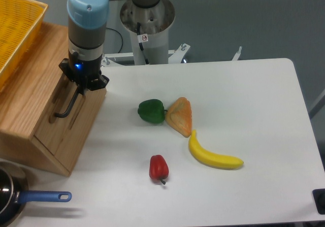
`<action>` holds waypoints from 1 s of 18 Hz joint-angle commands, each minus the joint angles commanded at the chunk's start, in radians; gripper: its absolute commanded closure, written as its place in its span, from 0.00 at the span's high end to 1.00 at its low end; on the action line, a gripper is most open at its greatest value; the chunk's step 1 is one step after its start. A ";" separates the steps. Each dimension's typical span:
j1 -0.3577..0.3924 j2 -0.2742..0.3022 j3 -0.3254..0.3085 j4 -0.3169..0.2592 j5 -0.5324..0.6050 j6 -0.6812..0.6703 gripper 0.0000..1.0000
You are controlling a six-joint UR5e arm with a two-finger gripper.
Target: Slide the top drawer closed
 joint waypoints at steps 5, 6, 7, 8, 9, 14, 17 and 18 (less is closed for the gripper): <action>0.014 -0.031 0.031 0.011 0.005 0.008 0.24; 0.024 -0.034 0.040 0.011 0.008 0.011 0.28; 0.049 -0.034 0.046 0.014 0.009 0.015 0.34; 0.073 -0.034 0.052 0.018 0.009 0.023 0.40; 0.096 -0.034 0.060 0.023 0.009 0.038 0.44; 0.221 -0.040 0.094 0.026 0.067 0.142 0.78; 0.284 -0.043 0.103 0.037 0.142 0.228 0.99; 0.300 -0.048 0.101 0.049 0.162 0.238 1.00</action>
